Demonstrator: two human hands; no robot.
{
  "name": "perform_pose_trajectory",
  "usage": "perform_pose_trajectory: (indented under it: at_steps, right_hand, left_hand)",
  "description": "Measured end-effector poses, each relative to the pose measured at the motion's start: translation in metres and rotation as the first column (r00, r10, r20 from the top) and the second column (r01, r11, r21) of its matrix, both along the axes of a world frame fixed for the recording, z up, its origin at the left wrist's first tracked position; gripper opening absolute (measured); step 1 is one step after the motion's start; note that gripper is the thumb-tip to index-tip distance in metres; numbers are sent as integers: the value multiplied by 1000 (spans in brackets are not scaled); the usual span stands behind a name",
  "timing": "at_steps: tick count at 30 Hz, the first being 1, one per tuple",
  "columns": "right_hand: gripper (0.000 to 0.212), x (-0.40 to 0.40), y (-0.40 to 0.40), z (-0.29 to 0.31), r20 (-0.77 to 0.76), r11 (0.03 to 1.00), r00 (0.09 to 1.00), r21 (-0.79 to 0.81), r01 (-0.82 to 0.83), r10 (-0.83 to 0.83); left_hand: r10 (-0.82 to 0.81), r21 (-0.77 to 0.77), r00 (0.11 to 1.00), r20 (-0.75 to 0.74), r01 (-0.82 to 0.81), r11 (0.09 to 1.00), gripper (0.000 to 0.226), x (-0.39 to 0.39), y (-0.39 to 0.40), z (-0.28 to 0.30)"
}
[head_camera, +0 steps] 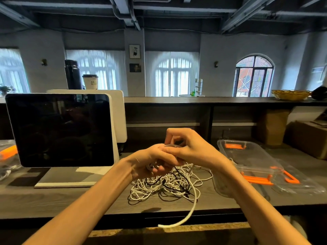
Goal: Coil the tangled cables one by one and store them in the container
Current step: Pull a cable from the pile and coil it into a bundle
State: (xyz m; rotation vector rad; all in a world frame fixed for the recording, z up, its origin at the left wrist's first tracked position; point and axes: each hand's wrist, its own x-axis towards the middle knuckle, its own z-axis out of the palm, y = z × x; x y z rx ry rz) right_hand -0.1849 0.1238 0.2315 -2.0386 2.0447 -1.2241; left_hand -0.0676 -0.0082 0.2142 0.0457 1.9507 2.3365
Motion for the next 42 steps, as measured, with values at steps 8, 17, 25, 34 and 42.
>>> perform_pose_trajectory:
  at_steps: [8, 17, 25, 34, 42]
  right_hand:
    - [17, 9, 8, -2, 502, 997, 863, -77, -10, 47]
    - [14, 5, 12, -3, 512, 988, 858, -152, 35, 49]
    - [18, -9, 19, -5, 455, 990, 890, -137, 25, 40]
    - [29, -22, 36, 21, 36, 983, 982, 22, 184, -185]
    - [24, -26, 2, -10, 116, 982, 980, -72, 172, -163]
  left_hand:
    - [264, -404, 916, -303, -374, 835, 50, -11, 16, 2]
    - [366, -425, 821, -438, -548, 720, 61, -18, 21, 0]
    - [251, -619, 963, -102, -259, 741, 13, -12, 11, 5]
    - [213, -774, 967, 142, -26, 633, 24, -9, 14, 9]
    - [421, -404, 898, -131, -436, 804, 24, -23, -8, 20]
